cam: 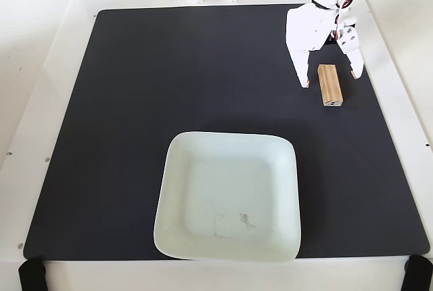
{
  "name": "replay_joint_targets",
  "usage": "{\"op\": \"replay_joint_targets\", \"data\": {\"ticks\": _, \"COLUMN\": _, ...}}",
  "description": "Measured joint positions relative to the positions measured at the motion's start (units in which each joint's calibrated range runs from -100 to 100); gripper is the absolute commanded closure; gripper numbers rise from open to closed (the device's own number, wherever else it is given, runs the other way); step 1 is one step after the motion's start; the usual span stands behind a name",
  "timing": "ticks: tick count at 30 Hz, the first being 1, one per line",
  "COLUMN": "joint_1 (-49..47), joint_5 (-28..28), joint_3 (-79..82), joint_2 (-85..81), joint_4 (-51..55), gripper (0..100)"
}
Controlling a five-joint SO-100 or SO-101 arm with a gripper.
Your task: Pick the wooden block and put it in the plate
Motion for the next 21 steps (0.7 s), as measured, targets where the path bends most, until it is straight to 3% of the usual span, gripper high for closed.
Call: {"op": "replay_joint_targets", "data": {"ticks": 21, "joint_1": -3.19, "joint_5": -3.29, "joint_3": 3.34, "joint_2": 2.30, "joint_4": -2.64, "gripper": 65}}
